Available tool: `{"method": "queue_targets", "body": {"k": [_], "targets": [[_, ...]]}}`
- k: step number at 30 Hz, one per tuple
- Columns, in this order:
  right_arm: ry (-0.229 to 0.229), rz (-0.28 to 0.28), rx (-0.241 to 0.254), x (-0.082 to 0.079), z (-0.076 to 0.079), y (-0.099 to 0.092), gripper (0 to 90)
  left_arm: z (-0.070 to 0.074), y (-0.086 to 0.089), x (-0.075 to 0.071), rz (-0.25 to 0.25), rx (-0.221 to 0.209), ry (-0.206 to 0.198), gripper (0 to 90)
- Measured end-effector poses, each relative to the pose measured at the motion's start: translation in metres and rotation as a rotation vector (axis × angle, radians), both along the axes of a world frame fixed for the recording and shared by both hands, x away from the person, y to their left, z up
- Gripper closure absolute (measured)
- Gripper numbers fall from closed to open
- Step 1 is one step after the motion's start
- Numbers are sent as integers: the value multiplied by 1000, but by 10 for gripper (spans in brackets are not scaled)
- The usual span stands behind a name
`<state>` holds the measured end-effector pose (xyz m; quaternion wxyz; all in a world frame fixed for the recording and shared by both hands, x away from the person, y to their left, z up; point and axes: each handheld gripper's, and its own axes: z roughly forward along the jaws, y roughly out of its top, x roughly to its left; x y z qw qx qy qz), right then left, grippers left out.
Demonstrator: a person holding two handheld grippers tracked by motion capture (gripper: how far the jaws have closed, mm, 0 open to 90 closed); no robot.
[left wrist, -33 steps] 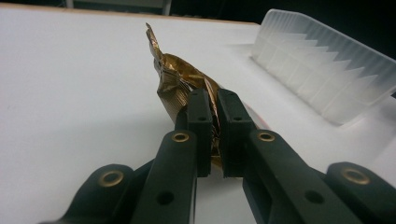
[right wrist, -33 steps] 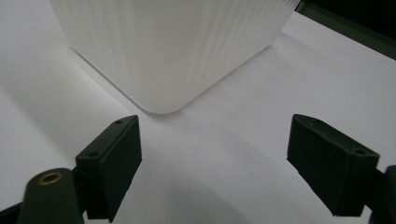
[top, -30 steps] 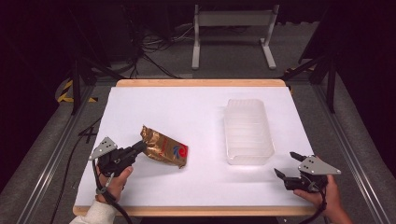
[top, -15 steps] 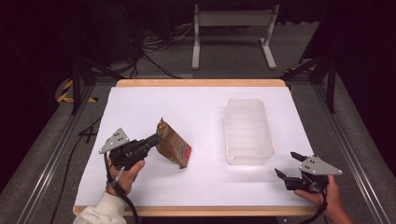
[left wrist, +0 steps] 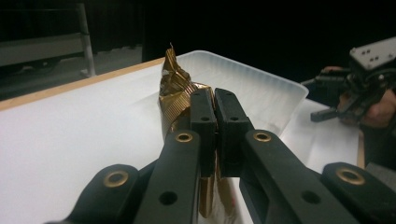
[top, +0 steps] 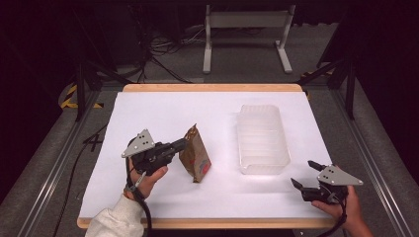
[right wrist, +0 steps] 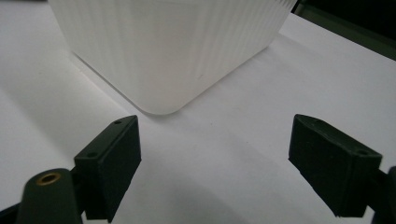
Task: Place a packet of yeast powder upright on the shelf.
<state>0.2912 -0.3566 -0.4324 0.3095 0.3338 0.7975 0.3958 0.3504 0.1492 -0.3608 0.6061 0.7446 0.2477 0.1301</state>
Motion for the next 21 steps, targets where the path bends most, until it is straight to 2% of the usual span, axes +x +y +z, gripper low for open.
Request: {"method": "queue_targets", "body": {"k": [4, 9, 12, 13, 15, 16, 17, 19, 21], "targets": [[1, -4, 4, 0, 0, -1, 173, 3, -4, 1, -20, 1, 0, 874], [2, -2, 0, 0, -1, 0, 173, 9, -8, 6, -55, 3, -21, 874], [5, -4, 4, 0, -1, -1, 173, 14, -13, 10, -97, 9, -29, 875], [5, -4, 4, 0, -1, -1, 173, 14, -13, 10, -97, 9, -29, 875], [6, -5, 9, 1, -1, -1, 173, 18, -17, 16, -139, -5, -39, 875], [6, -5, 9, 1, -1, -1, 173, 18, -17, 16, -139, -5, -39, 875], [5, -5, 10, 1, -1, -1, 173, 20, -21, 18, -155, -5, -39, 875], [2, -4, 11, 0, -1, -1, 173, 25, -27, 23, -192, 4, -65, 875], [4, -4, 7, 0, -1, -1, 174, 30, -34, 27, -214, 13, -66, 875]]}}
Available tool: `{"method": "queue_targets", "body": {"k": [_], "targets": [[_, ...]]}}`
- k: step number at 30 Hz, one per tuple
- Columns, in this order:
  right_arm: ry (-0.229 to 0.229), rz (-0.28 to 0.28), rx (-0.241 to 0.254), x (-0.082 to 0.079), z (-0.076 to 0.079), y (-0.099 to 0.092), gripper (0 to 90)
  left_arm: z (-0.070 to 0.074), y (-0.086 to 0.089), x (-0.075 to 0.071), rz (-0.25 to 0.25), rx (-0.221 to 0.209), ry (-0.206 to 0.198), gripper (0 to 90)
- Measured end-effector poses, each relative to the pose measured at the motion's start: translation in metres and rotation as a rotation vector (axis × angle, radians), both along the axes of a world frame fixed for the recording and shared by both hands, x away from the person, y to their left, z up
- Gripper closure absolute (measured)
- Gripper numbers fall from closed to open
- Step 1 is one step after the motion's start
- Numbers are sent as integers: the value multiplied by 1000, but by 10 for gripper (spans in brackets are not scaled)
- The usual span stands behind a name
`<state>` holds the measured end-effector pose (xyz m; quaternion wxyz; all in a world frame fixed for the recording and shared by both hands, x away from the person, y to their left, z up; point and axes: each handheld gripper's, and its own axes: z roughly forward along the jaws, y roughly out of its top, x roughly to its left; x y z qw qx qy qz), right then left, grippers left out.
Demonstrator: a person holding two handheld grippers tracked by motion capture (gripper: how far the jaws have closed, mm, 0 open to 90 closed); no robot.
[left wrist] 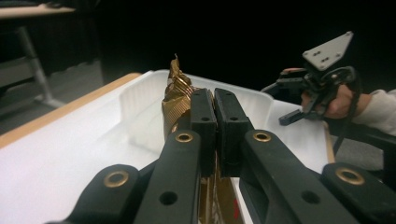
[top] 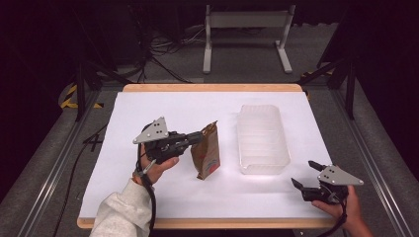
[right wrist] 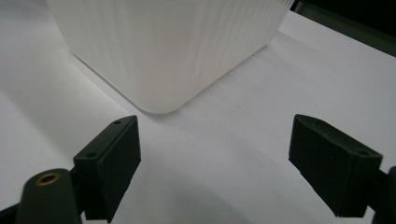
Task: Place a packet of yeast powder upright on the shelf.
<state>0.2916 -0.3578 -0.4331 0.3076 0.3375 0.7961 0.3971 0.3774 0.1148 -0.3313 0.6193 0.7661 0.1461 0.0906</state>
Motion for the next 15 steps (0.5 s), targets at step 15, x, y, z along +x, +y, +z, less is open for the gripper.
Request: {"method": "queue_targets", "body": {"k": [15], "targets": [[4, -5, 2, -1, -1, -2, 174, 34, -48, 23, -160, 49, -78, 873]]}}
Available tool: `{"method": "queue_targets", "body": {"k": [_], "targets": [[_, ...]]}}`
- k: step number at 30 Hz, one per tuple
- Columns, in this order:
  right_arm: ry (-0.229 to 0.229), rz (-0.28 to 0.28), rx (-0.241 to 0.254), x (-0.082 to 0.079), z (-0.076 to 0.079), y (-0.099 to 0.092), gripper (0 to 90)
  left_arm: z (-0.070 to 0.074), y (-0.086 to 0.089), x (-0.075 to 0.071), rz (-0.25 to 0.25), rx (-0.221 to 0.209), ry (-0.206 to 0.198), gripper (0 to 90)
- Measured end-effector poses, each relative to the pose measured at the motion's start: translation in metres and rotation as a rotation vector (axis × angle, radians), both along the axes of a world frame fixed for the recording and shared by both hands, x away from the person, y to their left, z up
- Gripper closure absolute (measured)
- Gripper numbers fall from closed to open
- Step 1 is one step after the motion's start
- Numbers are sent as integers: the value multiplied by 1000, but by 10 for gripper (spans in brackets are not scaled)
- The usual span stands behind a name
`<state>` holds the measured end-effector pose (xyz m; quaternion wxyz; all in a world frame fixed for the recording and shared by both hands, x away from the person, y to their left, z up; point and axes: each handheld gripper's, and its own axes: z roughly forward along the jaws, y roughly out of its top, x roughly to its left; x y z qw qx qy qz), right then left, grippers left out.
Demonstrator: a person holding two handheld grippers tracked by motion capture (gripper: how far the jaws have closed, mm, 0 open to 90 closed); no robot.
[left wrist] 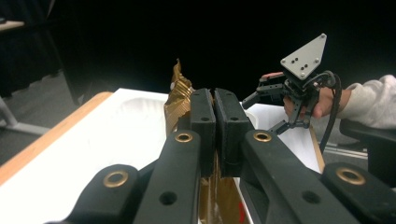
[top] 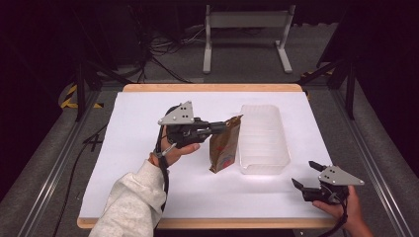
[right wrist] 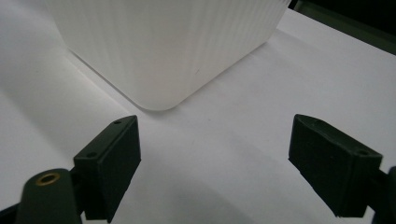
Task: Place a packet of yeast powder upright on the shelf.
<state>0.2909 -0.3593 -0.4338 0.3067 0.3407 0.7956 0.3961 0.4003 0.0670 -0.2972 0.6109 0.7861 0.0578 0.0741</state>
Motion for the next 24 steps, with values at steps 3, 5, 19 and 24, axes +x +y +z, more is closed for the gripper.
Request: {"method": "queue_targets", "body": {"k": [3, 5, 19, 24], "targets": [[-1, -2, 0, -1, 0, 0, 174, 7, -7, 3, -17, 0, -20, 873], [1, -1, -3, -1, 0, 0, 174, 13, -13, 5, -33, 4, -31, 873], [0, -11, -1, -5, 1, -3, 174, 21, -52, 20, -104, 29, -55, 873], [-1, -15, 0, -5, 0, -4, 174, 27, -58, 27, -96, 33, -71, 873]]}}
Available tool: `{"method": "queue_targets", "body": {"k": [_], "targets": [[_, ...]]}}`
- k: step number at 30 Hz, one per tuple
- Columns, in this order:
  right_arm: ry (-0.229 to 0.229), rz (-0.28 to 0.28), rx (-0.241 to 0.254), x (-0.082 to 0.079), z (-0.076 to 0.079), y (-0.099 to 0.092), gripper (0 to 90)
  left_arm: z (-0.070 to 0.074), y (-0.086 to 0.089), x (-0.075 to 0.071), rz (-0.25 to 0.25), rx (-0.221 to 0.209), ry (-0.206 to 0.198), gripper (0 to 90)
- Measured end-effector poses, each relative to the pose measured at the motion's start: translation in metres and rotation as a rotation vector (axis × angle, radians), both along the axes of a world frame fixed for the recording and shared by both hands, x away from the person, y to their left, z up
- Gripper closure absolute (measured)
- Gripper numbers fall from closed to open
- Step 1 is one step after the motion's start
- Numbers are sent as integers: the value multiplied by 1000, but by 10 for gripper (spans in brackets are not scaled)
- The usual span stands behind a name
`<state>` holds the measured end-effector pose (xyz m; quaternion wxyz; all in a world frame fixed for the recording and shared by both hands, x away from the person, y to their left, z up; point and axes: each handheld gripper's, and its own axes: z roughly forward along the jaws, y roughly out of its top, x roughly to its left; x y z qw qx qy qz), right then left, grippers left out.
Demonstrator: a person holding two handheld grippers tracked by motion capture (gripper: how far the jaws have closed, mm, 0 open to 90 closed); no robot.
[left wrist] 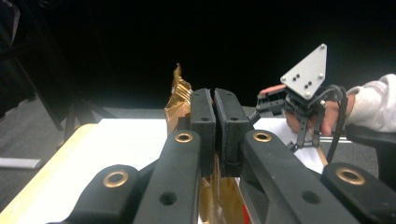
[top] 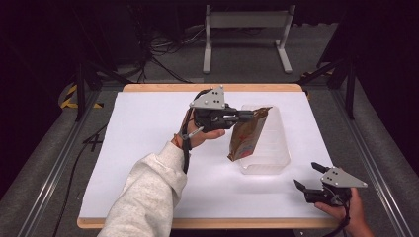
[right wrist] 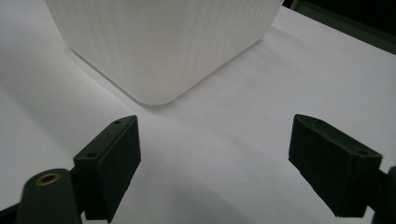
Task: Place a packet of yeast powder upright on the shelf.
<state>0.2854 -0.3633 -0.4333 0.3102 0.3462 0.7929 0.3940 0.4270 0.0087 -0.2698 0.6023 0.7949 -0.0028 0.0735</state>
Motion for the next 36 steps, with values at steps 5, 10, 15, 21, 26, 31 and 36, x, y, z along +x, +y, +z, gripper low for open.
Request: {"method": "queue_targets", "body": {"k": [5, 10, 15, 21, 26, 31, 36], "targets": [[-1, 1, -4, 0, 0, 0, 174, 11, -3, 11, -44, -1, -33, 873], [1, 3, -5, 0, -1, 0, 175, 14, -8, 30, -59, 8, -28, 873], [5, -8, 3, 1, -2, -2, 175, 9, -17, 42, -88, 5, -3, 873], [7, -5, -5, 1, -2, -2, 175, 3, -34, 44, -122, 23, -1, 871], [10, 0, -4, 0, -2, 0, 175, 0, -43, 44, -164, 29, 2, 869], [11, -2, -1, 0, -2, 0, 175, -2, -46, 49, -160, 36, 3, 868], [15, -6, -2, 0, -3, -1, 175, 1, -46, 55, -164, 28, 8, 868]]}}
